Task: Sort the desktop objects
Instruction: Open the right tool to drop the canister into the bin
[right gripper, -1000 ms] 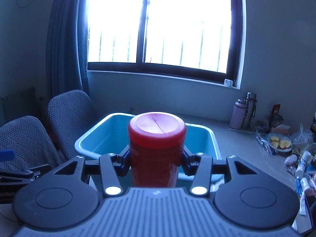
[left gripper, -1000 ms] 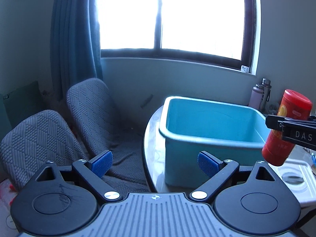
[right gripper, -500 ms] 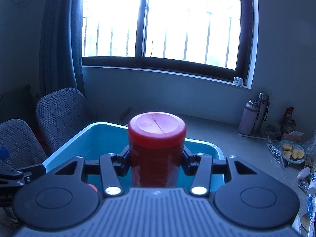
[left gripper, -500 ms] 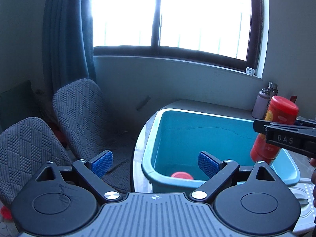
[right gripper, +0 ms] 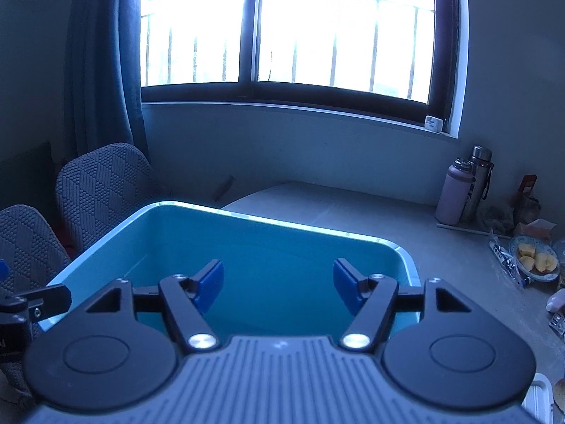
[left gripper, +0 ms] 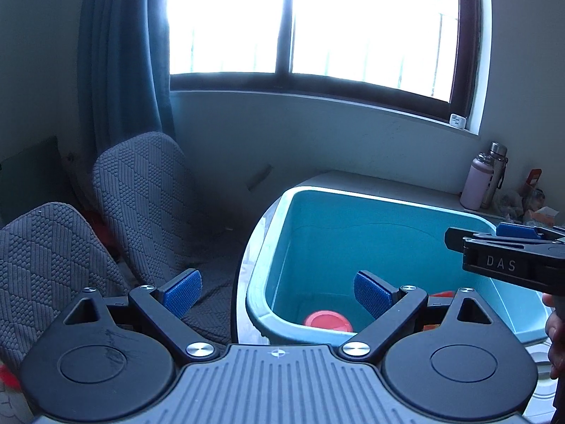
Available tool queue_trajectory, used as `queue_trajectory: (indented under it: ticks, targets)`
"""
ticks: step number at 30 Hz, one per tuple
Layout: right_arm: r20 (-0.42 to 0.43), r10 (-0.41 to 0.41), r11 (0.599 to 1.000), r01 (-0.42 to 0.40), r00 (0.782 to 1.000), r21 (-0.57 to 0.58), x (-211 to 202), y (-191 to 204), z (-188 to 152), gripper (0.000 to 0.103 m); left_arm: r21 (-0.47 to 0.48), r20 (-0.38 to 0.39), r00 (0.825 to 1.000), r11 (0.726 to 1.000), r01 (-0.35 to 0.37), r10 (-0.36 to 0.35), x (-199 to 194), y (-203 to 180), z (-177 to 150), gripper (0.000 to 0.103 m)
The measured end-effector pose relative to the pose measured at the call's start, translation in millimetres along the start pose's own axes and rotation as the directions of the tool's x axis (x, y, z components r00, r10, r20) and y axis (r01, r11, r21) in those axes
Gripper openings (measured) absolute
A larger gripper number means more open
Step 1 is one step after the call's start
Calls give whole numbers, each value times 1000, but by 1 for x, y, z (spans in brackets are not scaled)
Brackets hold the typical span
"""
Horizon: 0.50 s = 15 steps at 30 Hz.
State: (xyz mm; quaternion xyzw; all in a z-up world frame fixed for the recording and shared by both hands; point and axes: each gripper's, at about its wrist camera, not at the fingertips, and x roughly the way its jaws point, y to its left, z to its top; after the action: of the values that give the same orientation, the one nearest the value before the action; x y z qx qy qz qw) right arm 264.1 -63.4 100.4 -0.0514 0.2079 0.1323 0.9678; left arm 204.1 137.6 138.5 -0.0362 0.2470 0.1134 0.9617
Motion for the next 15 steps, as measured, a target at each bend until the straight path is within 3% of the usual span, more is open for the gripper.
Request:
queue_trajectory:
  ticks: [7,15]
  targets:
    - [17,2,1000,-3,1000,13,-39,2,-15,69,16,32,999,1000,21,-22,-39,5,-18,95]
    - [4,-2,1000,2,1000,25,-96,22,-52,69,17,10,999,999,31,-31,-98,29,-62,95]
